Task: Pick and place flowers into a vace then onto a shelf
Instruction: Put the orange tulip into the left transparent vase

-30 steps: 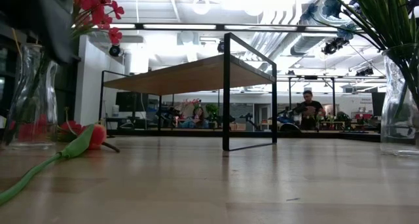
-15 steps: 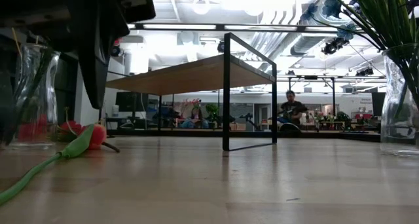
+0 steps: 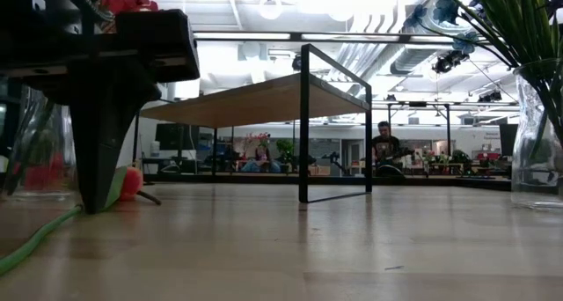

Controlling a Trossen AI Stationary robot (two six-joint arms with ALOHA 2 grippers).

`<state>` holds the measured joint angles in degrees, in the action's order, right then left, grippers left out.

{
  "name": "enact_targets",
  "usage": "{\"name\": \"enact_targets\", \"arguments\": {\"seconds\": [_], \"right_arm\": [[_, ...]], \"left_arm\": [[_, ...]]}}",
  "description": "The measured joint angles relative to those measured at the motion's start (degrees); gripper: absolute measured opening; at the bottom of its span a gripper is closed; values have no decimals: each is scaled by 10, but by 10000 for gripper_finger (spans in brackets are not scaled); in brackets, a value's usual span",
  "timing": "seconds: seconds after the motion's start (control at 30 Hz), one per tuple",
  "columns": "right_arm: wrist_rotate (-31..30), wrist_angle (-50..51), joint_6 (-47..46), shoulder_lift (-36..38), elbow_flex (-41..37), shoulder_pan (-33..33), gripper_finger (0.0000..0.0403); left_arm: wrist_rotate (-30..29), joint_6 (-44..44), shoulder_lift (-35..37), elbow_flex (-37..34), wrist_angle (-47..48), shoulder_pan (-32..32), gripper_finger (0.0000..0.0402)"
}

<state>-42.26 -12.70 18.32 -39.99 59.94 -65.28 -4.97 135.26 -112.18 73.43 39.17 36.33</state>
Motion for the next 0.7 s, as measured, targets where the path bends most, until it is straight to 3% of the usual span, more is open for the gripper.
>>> {"name": "enact_targets", "arguments": {"seconds": [0.17,0.7], "right_arm": [[0,0,0,0,0,0,265],[0,0,-1,0,0,0,265]], "left_arm": [[2,2,-1,0,3,-4,342],[100,-56,-16,0,11,-53,335]]}}
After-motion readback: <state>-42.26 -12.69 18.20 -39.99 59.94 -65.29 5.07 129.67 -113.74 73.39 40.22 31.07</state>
